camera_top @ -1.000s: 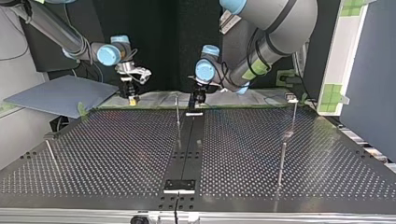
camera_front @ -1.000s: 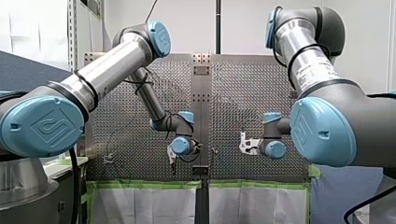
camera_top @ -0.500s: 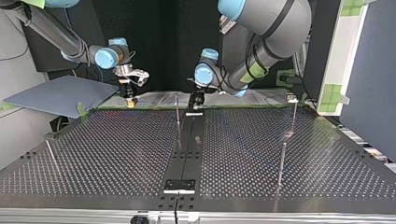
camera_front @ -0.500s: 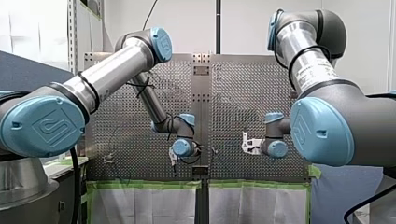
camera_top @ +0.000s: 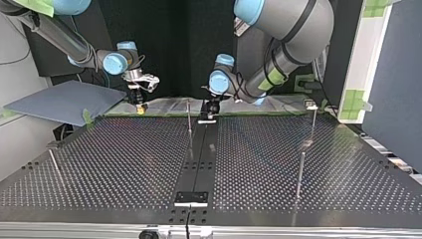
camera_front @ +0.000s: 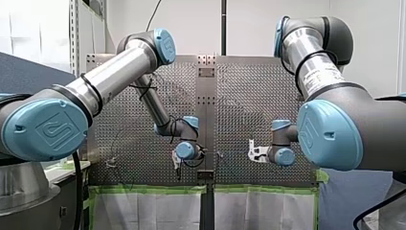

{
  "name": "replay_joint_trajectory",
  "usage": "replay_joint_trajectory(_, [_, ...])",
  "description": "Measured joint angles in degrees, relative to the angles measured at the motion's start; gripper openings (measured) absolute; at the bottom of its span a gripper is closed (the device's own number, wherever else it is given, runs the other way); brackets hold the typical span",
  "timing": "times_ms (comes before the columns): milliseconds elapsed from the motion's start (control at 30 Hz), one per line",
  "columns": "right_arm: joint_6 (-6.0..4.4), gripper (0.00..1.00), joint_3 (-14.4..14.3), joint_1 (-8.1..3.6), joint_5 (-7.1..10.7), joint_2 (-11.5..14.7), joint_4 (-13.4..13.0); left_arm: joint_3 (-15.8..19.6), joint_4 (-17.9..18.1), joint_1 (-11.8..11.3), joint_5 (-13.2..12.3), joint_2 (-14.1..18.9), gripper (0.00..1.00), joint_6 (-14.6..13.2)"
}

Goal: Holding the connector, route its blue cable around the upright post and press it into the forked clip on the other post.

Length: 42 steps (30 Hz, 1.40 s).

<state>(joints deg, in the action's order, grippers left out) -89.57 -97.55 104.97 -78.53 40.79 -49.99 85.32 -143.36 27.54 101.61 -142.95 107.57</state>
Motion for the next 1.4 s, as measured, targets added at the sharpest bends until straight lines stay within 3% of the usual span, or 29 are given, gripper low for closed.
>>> replay_joint_trajectory(433, [-0.01, 0.02, 0.06, -0.16, 0.21, -0.12, 0.10, 0.04, -0.37, 0.13, -0.56, 0.01, 0.00, 0.00])
replay_joint_trajectory(467, [0.00, 0.02, 0.05, -0.14, 0.28, -0.12, 0.15, 0.05, -0.53, 0.17, -0.57, 0.01, 0.05, 0.03])
replay_joint_trajectory(533, [0.00, 0.02, 0.05, -0.11, 0.33, -0.13, 0.19, 0.07, -0.98, 0.22, -0.58, 0.01, 0.05, 0.19])
replay_joint_trajectory(600, [0.03, 0.02, 0.04, -0.01, 0.37, -0.18, 0.21, 0.07, -1.56, 0.23, -0.56, 0.01, 0.26, 0.38])
replay_joint_trajectory(633, [0.04, 0.02, 0.04, 0.03, 0.37, -0.19, 0.22, 0.07, -1.85, 0.24, -0.52, 0.01, 0.26, 0.37])
replay_joint_trajectory(700, [0.06, 0.02, 0.04, 0.09, 0.38, -0.20, 0.27, 0.08, -2.65, 0.25, -0.45, 0.05, 0.61, 0.00])
replay_joint_trajectory(733, [0.07, 0.02, 0.03, 0.09, 0.38, -0.22, 0.28, 0.08, -2.98, 0.25, -0.44, 0.07, 0.61, -0.28])
replay_joint_trajectory(800, [0.07, 0.02, 0.03, 0.11, 0.38, -0.25, 0.30, 0.08, -3.83, 0.26, -0.24, 0.08, 0.85, -1.12])
replay_joint_trajectory(833, [0.08, 0.02, 0.04, 0.13, 0.38, -0.26, 0.33, 0.08, -4.22, 0.26, -0.05, 0.08, 0.85, -1.51])
replay_joint_trajectory(900, [0.08, 0.02, 0.03, 0.13, 0.41, -0.28, 0.33, 0.09, -5.12, 0.32, 0.47, 0.08, 0.96, -2.46])
replay_joint_trajectory(1200, [0.10, 0.02, 0.03, 0.19, 0.56, -0.37, 0.59, 0.25, -9.44, 1.53, -0.17, 0.23, 0.99, -5.75])
replay_joint_trajectory(1400, [0.16, 0.02, 0.03, 0.20, 0.56, -0.40, 0.86, 2.15, -9.01, 2.41, 0.07, 1.70, 0.99, -6.41])
